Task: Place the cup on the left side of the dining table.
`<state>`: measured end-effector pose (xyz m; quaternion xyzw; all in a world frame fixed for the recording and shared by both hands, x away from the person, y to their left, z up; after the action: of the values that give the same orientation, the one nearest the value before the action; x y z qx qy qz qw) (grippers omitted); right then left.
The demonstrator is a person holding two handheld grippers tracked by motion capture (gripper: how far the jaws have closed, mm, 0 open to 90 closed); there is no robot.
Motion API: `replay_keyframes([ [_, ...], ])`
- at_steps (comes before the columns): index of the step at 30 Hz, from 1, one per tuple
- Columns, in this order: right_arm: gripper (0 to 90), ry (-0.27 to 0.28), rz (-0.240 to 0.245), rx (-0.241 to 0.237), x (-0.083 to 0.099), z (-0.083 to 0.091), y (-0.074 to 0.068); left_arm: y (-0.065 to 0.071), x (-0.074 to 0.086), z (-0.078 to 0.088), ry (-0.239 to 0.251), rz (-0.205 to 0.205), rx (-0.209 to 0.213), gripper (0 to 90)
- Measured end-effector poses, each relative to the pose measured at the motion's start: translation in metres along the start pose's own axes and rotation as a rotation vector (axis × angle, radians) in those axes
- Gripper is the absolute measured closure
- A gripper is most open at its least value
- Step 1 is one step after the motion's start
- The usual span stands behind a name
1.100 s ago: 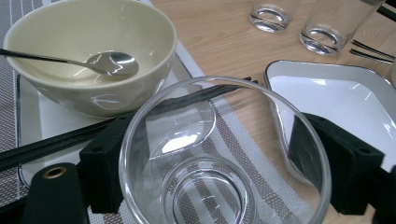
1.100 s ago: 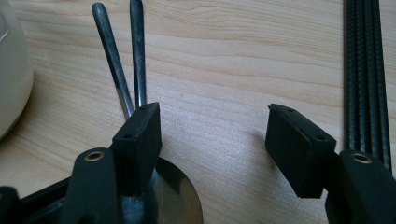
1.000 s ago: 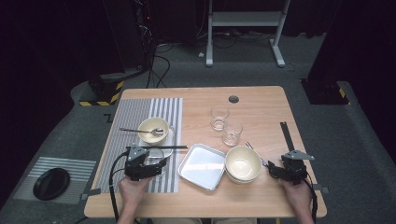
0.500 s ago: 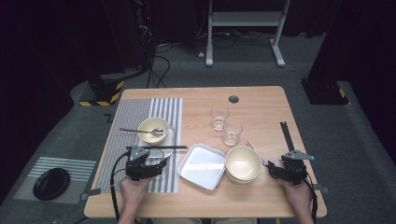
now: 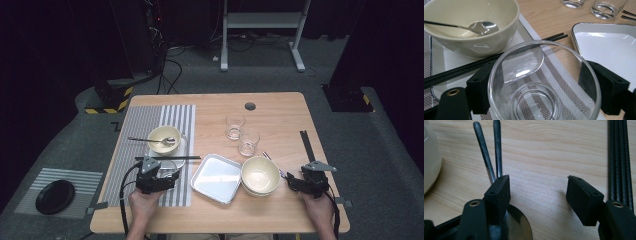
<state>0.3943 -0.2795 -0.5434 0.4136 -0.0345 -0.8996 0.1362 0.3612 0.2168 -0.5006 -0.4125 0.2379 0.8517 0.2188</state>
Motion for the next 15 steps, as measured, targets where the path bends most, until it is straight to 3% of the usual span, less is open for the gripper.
replay_keyframes([
  [9, 36.0, 0.001, 0.003, 0.000, 0.0000, 0.0000, 0.0001, -0.0010, 0.0013, 0.0000, 0.008, -0.004, 0.008, 18.4],
  [15, 36.0, 0.001, 0.002, 0.000, 0.0000, 0.0000, 0.0001, -0.0014, 0.0029, 0.0004, 0.005, -0.029, 0.001, 18.4],
])
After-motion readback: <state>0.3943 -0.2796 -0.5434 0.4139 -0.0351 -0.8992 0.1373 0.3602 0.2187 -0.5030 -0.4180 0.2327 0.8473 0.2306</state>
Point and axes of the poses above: each handheld gripper's, and its own axes: z roughly backward along the jaws, x roughly out of its underside, y roughly to its right, the point moved 3 cm from there along -z, roughly forward along the jaws, and after that the axes turned 14 degrees about x, right-handed, at the moved point
